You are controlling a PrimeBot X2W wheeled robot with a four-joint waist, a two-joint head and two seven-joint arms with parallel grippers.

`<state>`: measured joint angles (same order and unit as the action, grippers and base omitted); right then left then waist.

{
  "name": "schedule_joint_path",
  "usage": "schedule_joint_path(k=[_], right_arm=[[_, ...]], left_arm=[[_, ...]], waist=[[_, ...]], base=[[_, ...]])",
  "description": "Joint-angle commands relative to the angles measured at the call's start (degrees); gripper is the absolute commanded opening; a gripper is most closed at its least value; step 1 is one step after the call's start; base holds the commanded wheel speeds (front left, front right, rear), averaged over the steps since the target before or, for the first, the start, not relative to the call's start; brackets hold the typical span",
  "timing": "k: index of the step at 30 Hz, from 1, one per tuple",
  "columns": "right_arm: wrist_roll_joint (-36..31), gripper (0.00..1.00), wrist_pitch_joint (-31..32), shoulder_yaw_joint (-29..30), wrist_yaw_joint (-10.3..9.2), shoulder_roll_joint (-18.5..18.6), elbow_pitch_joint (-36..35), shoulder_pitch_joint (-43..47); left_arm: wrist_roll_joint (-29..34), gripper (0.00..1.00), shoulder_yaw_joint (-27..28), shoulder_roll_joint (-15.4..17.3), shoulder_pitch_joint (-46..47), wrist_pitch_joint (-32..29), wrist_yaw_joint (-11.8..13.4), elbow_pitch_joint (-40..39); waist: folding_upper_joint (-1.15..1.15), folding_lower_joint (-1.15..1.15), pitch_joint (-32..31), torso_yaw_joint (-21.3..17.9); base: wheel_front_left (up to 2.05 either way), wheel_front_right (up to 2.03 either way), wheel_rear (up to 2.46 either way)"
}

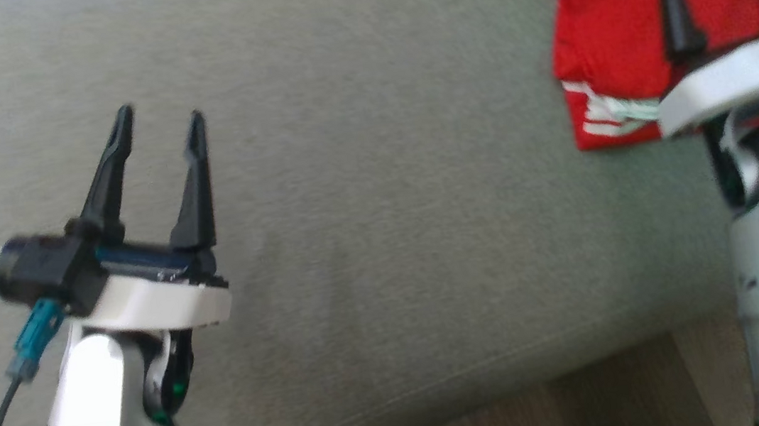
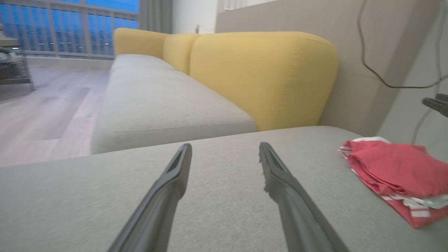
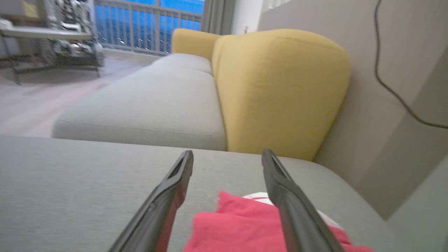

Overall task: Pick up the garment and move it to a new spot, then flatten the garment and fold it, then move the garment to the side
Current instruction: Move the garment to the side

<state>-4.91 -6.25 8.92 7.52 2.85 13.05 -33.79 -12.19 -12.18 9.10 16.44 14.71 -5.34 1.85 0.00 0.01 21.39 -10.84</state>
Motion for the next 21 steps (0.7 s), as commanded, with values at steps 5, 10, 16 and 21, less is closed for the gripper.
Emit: schedule_joint_path(k=[5,10,16,21], right_arm=[[5.35,1.0,-2.75,-4.21,-0.03,0.03,-3.2,5.28],[8.32,1.0,-5.1,-6.33,-0.03,0.03,-2.17,11.99],[11.6,1.0,-7.65,-7.27,-0.03,0.03,-0.87,19.25],[10.67,1.0,-8.61,-8.3,-0.03,0.03,-3.1,24.26]], left_arm=[[0.5,1.0,6.11,-2.97,-3.66,0.29,0.44,-2.38],[2.65,1.0,7.83,-4.77,-7.54,0.29,-0.09,-1.55],[3.48,1.0,8.88,-5.86,-11.91,0.29,-0.52,-0.5],[4.49,1.0,8.9,-6.11,-14.75,0.29,-0.82,0.36]], waist=[[0.0,-0.01,-7.65,7.71],[0.0,-0.01,-11.6,11.32],[0.0,-0.01,-15.45,13.77],[0.0,-0.01,-17.17,15.02]], base=[[0.0,0.0,0.0],[0.0,0.0,0.0],[0.0,0.0,0.0],[0.0,0.0,0.0]])
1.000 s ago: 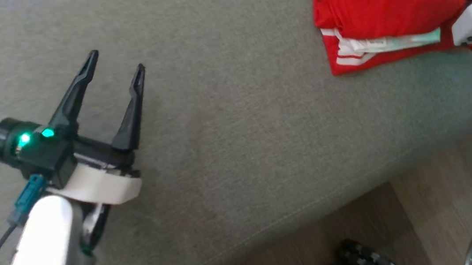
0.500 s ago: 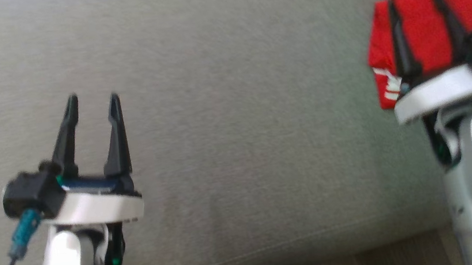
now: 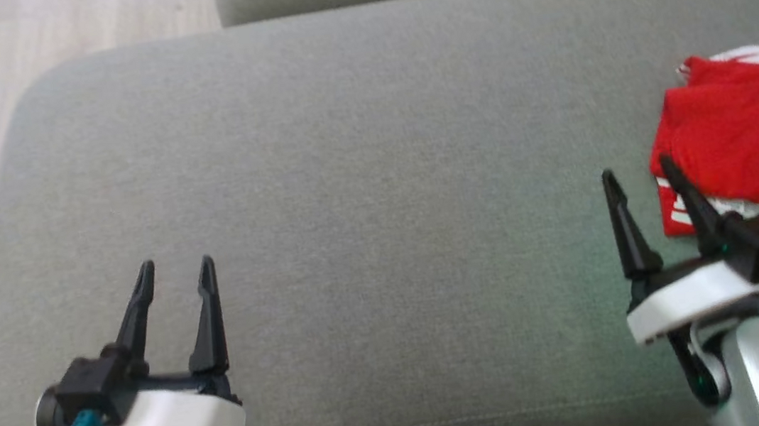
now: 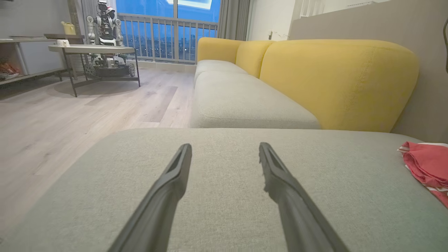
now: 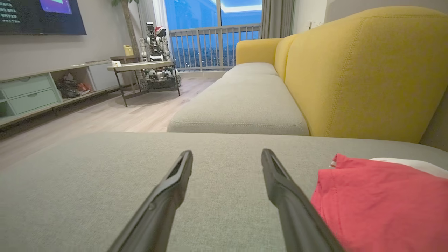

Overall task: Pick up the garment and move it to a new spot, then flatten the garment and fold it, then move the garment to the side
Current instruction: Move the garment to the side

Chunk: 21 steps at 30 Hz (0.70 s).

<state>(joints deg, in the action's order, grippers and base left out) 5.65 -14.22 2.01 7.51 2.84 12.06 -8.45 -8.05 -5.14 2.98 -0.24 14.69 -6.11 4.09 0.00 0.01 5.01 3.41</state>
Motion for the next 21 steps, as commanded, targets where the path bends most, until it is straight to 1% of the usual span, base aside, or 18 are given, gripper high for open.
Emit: schedule_joint_path(k=[1,3,8,21], right_arm=[[-0.15,1.0,-0.68,-1.54,-0.02,0.04,-2.51,-0.36],[-0.13,1.0,-0.73,-1.41,-0.02,0.04,-3.35,0.76],[0.45,1.0,-0.76,-0.95,-0.02,0.04,-4.81,2.23],[0.26,1.0,-0.77,-0.95,-0.02,0.04,-6.53,2.61]], left_arm=[[-0.05,1.0,2.18,-0.02,1.48,0.31,0.02,-1.77],[-1.96,1.0,2.45,-0.06,0.87,0.31,-0.16,-2.35],[-3.04,1.0,3.39,-0.09,-0.76,0.31,-0.54,-5.26],[-6.23,1.0,3.58,-0.1,-1.74,0.31,-0.91,-5.29]], waist=[[0.0,-0.01,-1.0,0.94],[0.0,-0.01,-1.49,1.21],[0.0,-0.01,-2.01,1.39],[0.0,-0.01,-1.87,0.4]], base=[[0.0,0.0,0.0],[0.0,0.0,0.0],[0.0,0.0,0.0],[0.0,0.0,0.0]])
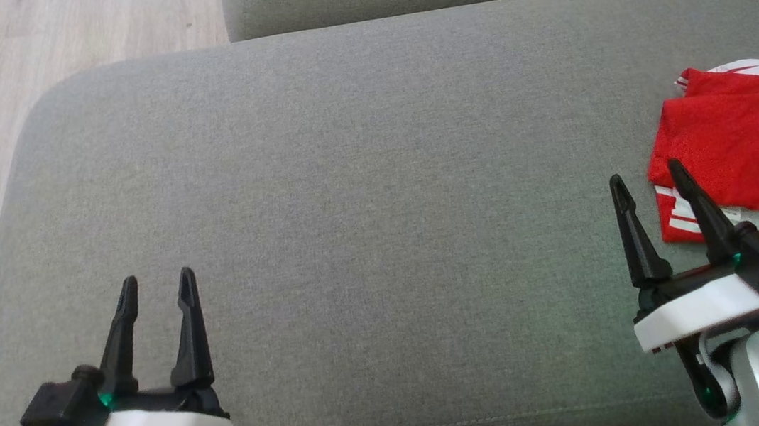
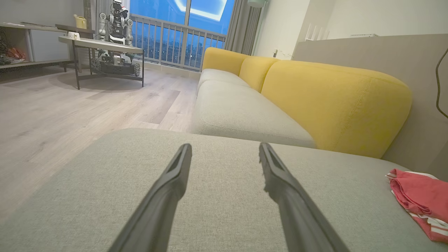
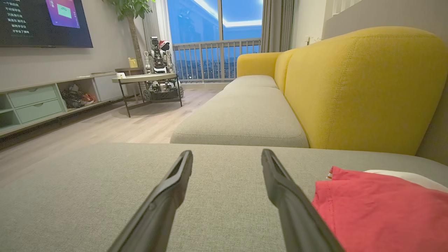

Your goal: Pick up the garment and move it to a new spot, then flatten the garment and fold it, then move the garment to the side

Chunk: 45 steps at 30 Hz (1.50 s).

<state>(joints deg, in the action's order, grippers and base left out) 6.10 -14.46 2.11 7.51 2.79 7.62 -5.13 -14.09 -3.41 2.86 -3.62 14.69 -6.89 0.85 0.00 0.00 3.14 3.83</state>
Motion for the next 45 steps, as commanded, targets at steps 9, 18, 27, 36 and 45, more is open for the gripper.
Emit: schedule_joint_path(k=[9,18,27,36,45], right_arm=[[-0.41,0.0,0.11,-0.35,0.0,-0.23,3.43,1.01],[5.93,0.0,1.55,-0.11,0.0,-0.14,3.63,0.88],[12.23,0.0,3.0,0.17,0.0,-0.06,3.85,0.73],[18.49,0.0,4.45,0.46,0.0,0.0,4.07,0.58],[24.06,0.0,5.76,0.73,-0.01,0.05,4.25,0.46]], left_arm=[[-0.44,0.0,-0.17,-0.09,-0.98,-0.07,0.34,4.55],[-6.41,0.0,0.14,0.23,-0.29,-1.26,0.32,5.07],[-12.33,0.0,0.5,0.51,0.54,-2.5,0.22,5.85],[-18.17,0.0,0.92,0.74,1.35,-3.77,0.14,6.55],[-23.32,0.0,1.35,0.9,2.01,-4.94,0.08,7.02]], waist=[[0.0,0.0,-0.05,-0.46],[0.0,0.0,-0.26,-0.71],[0.0,0.0,-0.48,-0.95],[0.0,0.0,-0.69,-1.19],[0.0,0.0,-0.87,-1.41]], base=[[0.0,0.0,0.0],[0.0,0.0,0.0],[0.0,0.0,0.0],[0.0,0.0,0.0],[0.0,0.0,0.0]])
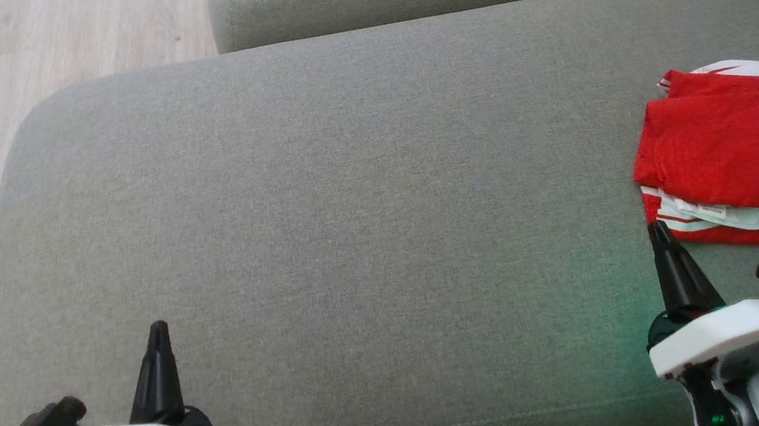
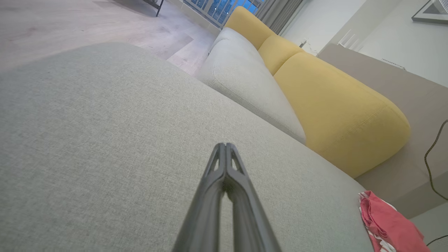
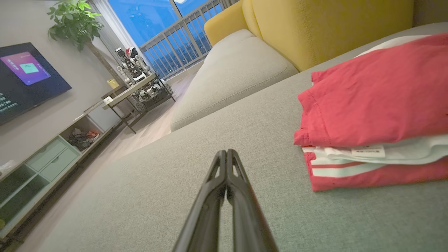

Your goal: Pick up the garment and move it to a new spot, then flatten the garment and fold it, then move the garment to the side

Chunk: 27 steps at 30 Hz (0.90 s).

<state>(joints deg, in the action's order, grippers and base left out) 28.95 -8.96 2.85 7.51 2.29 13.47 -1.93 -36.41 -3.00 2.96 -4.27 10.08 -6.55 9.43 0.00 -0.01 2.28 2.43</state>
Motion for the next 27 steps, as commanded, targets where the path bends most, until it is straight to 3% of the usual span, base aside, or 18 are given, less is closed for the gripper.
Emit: schedule_joint_path(k=[1,27], right_arm=[[1.9,0.0,0.42,0.03,-0.01,0.55,-1.58,-2.76],[19.93,0.0,4.72,0.98,-0.01,0.65,-0.97,-3.19]], left_arm=[[-1.64,0.0,1.0,0.82,2.73,-0.48,-0.27,-1.5],[-18.14,0.0,2.68,1.14,4.91,-4.53,-0.46,0.21]], waist=[[0.0,0.0,-0.03,-0.04],[0.0,0.0,-0.64,-0.74]], base=[[0.0,0.0,0.0],[0.0,0.0,0.0]])
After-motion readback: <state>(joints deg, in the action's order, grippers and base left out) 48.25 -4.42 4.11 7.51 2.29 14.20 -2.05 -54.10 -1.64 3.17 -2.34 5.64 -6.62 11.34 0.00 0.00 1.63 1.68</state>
